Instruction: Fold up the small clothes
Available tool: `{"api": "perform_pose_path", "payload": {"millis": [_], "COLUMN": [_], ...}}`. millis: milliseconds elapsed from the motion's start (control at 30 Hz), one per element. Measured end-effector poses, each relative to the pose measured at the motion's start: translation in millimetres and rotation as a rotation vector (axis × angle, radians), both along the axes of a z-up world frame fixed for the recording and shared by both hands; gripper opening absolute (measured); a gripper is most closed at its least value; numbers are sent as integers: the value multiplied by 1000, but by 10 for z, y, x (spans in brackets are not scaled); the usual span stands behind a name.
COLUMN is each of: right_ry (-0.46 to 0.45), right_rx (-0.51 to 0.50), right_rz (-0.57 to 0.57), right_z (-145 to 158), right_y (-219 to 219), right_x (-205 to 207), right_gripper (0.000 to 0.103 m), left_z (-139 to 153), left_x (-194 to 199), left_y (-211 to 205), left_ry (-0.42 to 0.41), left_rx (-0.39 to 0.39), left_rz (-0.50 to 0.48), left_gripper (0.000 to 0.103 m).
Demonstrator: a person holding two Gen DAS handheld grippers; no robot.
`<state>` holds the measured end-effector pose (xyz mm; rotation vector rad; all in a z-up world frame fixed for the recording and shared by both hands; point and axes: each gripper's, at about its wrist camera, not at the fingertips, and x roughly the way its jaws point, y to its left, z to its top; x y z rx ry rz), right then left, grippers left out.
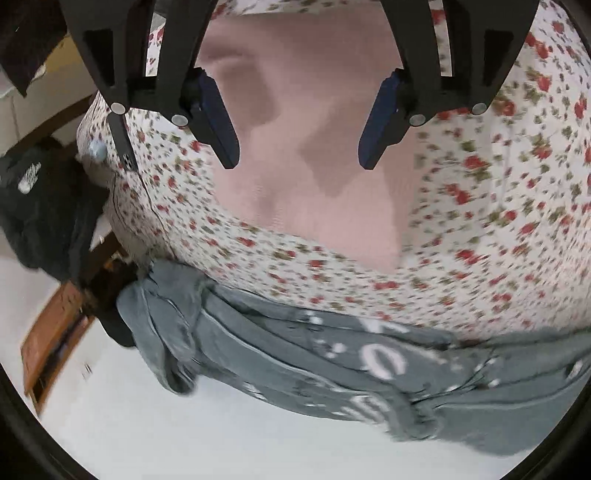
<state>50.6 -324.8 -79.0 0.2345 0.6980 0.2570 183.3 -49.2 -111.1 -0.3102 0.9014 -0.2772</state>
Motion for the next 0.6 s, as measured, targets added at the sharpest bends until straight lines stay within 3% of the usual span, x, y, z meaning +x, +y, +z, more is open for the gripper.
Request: {"api": "perform_pose_path", "payload": {"millis": [133, 200, 367, 400, 433, 467, 533, 600], "right_ry": [1, 27, 196, 223, 256, 266, 208, 130], "right_rx": [79, 124, 202, 210, 210, 186, 137, 153], "right_rz": [14, -3, -48, -51, -49, -46, 3, 6], "right_z": [30, -18, -416, -498, -579, -608, -529, -428], "right_y": [226, 285, 376, 399, 440, 483, 507, 390], "right_x": [399, 623, 1223, 1282, 1343, 1363, 1368, 1281], "right_gripper": [73, 74, 73, 60, 37, 26, 20, 19], "left_z": [-138, -243, -489, -521, -563, -588, -636, -656], "left_x": [36, 67, 87, 91, 89, 87, 51, 3], "left_y": [389, 546, 822, 843, 862, 863, 864, 853], "left_ry": [-7, -3, 13, 12, 9, 8, 9, 7], "left_rx": [33, 52, 38, 38, 41, 42, 42, 32], "left_rz": [40, 53, 41, 35, 27, 21, -2, -24], "left_gripper": [66, 66, 66, 66, 66, 66, 66, 66]}}
